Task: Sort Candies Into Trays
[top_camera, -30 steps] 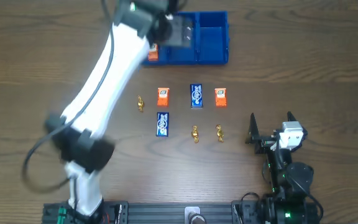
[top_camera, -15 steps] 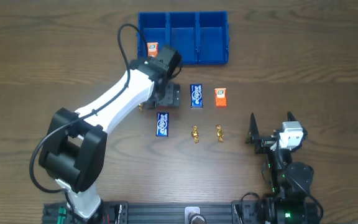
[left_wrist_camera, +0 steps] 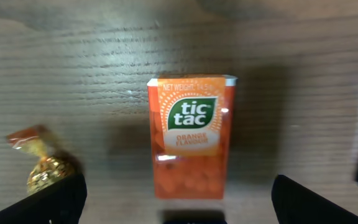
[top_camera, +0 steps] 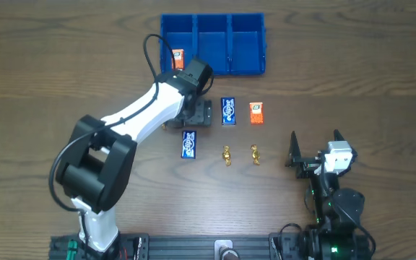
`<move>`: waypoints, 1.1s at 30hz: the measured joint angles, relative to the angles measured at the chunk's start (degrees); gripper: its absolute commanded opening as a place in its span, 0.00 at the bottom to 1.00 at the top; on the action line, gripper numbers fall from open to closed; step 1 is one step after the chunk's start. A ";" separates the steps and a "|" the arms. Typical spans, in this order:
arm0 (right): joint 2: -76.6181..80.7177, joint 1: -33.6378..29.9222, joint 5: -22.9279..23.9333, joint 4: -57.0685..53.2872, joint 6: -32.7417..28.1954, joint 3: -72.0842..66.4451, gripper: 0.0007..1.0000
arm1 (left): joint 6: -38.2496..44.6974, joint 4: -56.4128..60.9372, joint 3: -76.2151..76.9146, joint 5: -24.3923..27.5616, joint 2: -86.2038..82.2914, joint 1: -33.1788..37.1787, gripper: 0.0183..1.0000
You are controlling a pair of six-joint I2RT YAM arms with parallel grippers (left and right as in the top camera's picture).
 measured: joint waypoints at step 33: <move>0.00 0.00 0.00 0.00 0.00 0.00 1.00 | -0.46 2.29 1.55 2.60 3.26 0.02 0.34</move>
